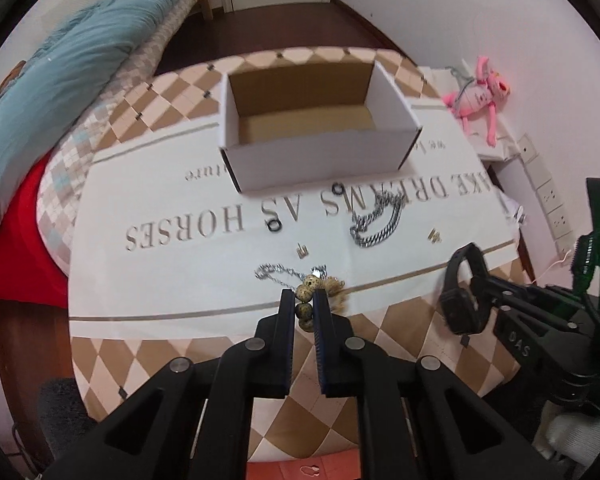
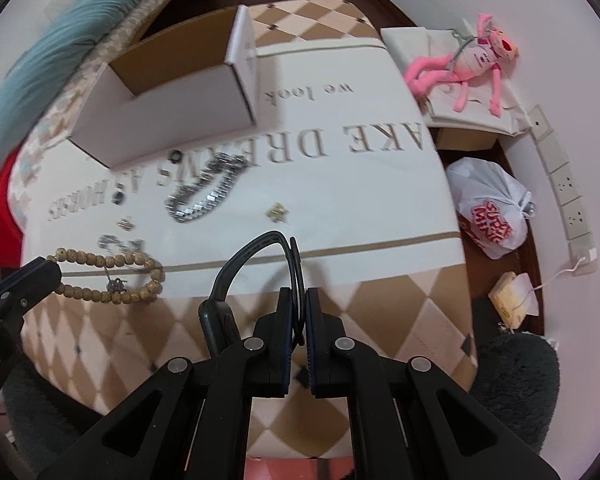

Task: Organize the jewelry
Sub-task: 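Carry the band and bead bracelet over the white box and open both tools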

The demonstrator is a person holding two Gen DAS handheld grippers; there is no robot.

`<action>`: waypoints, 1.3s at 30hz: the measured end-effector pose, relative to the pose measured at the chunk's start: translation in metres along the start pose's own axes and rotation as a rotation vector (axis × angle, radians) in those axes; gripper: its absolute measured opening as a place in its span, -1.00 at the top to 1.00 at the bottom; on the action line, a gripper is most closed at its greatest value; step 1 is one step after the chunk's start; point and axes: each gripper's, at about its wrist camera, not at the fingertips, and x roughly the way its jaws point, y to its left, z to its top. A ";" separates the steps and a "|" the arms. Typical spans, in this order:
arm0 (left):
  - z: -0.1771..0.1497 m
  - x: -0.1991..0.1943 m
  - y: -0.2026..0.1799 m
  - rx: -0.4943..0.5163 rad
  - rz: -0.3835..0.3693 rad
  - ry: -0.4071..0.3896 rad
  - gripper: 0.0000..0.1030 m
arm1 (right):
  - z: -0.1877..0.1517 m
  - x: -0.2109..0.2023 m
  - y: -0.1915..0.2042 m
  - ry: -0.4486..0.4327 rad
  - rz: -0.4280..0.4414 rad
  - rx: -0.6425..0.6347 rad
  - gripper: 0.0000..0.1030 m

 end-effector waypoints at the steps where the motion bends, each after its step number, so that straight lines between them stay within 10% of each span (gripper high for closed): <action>1: 0.003 -0.007 0.002 -0.004 -0.004 -0.013 0.88 | 0.001 -0.003 0.003 -0.005 0.010 -0.001 0.88; 15: 0.104 -0.069 0.035 -0.073 -0.126 -0.178 0.88 | 0.091 -0.068 0.039 -0.164 0.169 -0.055 0.89; 30: 0.189 0.036 0.056 -0.088 -0.153 0.026 0.85 | 0.199 0.007 0.065 -0.040 0.107 -0.178 0.88; 33: 0.193 0.045 0.060 -0.114 -0.149 0.065 0.84 | 0.207 0.024 0.072 0.000 0.092 -0.200 0.69; 36: 0.195 0.039 0.063 -0.117 -0.120 0.039 0.78 | 0.211 0.031 0.075 0.012 0.089 -0.199 0.06; 39: 0.195 0.029 0.069 -0.113 -0.047 -0.002 0.19 | 0.209 0.021 0.079 -0.028 0.084 -0.210 -0.02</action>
